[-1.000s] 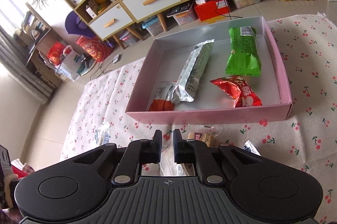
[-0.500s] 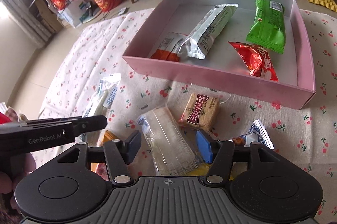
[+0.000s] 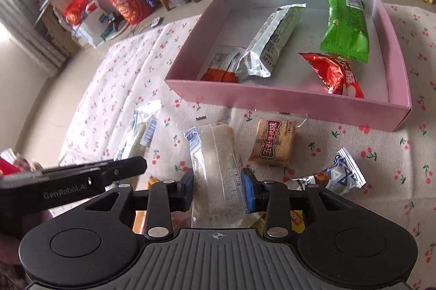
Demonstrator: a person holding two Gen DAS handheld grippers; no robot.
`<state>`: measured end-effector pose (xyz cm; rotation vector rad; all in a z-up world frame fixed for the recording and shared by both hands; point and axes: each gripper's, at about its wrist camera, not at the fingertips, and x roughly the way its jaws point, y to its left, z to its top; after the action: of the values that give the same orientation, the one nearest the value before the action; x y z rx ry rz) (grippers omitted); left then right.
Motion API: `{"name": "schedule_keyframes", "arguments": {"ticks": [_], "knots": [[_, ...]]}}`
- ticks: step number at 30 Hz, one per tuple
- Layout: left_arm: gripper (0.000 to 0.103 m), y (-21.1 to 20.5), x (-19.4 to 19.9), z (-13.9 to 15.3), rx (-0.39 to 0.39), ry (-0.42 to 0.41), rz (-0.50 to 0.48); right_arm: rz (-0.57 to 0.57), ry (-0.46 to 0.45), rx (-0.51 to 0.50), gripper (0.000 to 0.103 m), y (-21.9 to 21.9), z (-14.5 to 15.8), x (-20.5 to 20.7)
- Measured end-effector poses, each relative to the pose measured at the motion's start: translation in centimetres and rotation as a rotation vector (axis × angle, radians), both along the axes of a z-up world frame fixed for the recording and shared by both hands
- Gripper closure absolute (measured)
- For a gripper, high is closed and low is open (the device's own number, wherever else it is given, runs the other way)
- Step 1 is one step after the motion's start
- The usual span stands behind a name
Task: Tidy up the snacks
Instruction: 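Lower the milk-bread packet into the box with the left tool while the right lowers the bread bag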
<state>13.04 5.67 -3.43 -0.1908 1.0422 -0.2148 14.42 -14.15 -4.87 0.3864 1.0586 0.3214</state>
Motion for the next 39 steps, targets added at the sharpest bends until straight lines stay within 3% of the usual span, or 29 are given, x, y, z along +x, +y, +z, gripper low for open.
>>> {"name": "schedule_keyframes", "arguments": {"ticks": [10, 15, 28, 39], "knots": [[0.075, -2.0, 4.2, 2.0, 0.018, -0.070, -0.049, -0.291, 0.017, 0.217, 0.068, -7.6, 2.3, 2.4], [0.075, -3.4, 7.5, 1.7, 0.012, -0.071, -0.050, -0.386, -0.009, 0.188, 0.068, -9.2, 1.8, 4.8], [0.075, -7.5, 12.9, -0.8, 0.156, -0.119, -0.122, -0.430, -0.039, 0.317, 0.067, -10.6, -2.0, 9.5], [0.073, -8.8, 13.8, -1.5, 0.213, -0.169, -0.139, -0.429, -0.034, 0.368, 0.065, -11.3, -3.7, 10.5]]}}
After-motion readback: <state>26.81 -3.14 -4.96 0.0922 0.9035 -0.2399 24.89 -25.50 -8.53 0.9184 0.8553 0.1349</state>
